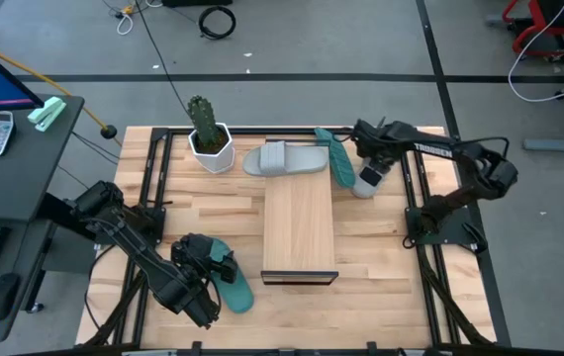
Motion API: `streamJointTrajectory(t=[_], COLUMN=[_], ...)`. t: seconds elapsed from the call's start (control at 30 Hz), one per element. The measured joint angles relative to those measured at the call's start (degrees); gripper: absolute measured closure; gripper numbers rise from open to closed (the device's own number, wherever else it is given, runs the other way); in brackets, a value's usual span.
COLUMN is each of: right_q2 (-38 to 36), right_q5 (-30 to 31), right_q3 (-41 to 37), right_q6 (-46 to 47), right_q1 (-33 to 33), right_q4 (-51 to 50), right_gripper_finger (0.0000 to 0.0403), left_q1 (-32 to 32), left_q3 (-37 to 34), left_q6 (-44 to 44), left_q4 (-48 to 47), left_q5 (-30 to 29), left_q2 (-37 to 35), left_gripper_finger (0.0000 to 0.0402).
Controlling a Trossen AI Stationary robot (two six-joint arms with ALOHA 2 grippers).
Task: Pick and place slides into the shelf
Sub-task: Put the gray slipper on the shelf
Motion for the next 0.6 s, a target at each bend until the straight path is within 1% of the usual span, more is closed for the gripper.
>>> streamJointTrajectory(t=[0.13,0.27,0.33,0.43,0.6], right_q2=[-1.8,-1.5,-0.6,0.9,3.5], right_q5=[0.3,0.8,3.0,8.3,9.3], right_q3=[0.0,0.0,0.0,0.0,0.0], right_q6=[0.1,-1.9,-3.4,-5.0,-2.4], right_q1=[1.5,3.0,3.8,4.9,5.2], right_q4=[-0.2,0.1,0.2,0.6,1.1], right_gripper_finger=[0.0267,0.0231,0.0216,0.0196,0.0178], left_q1=[0.0,0.0,0.0,0.0,0.0], left_q3=[0.0,0.0,0.0,0.0,0.0], left_q6=[0.1,0.2,0.2,0.2,0.2], left_q4=[-0.2,-0.4,-0.4,-0.4,-0.4], left_q5=[0.0,0.0,0.0,0.0,0.0], left_q2=[0.0,0.0,0.0,0.0,0.0], left_gripper_finger=[0.0015,0.0015,0.0015,0.0015,0.0015])
